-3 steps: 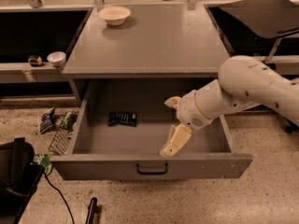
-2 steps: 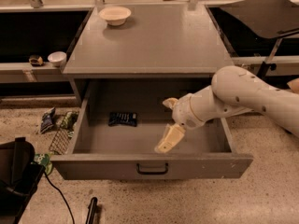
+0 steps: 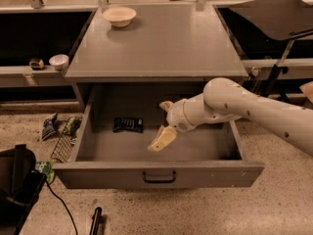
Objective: Pick rxbar blueberry from top drawer and place on counter
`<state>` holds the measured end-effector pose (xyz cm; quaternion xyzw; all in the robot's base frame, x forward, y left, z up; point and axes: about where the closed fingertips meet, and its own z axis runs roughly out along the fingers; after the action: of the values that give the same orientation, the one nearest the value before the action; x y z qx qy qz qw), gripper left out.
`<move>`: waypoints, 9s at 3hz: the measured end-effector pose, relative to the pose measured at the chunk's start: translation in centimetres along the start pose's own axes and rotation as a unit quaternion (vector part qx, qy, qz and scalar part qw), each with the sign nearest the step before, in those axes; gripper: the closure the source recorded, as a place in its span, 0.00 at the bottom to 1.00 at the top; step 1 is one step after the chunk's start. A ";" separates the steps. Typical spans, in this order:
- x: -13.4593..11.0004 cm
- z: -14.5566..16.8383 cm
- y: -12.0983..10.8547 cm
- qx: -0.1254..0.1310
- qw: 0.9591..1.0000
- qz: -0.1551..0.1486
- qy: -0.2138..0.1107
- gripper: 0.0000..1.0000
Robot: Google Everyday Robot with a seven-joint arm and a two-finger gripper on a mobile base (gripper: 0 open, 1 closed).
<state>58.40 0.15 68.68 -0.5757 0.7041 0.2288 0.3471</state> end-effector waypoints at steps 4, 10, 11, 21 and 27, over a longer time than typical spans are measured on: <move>-2.6 8.0 -3.4 -0.014 0.998 -0.010 -0.064 0.00; -1.3 15.6 -3.2 -0.029 0.993 0.051 -0.104 0.18; -1.3 15.6 -3.2 -0.029 0.993 0.051 -0.104 0.41; -10.8 -6.7 -10.1 0.181 0.960 -0.186 -0.102 1.00; -15.4 -9.7 -19.4 0.271 0.913 -0.294 -0.084 1.00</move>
Offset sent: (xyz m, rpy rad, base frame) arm 0.0393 0.0353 -0.0210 0.1110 -0.0258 0.0052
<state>76.49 -1.27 88.10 -0.6197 0.5059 -0.0356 0.5990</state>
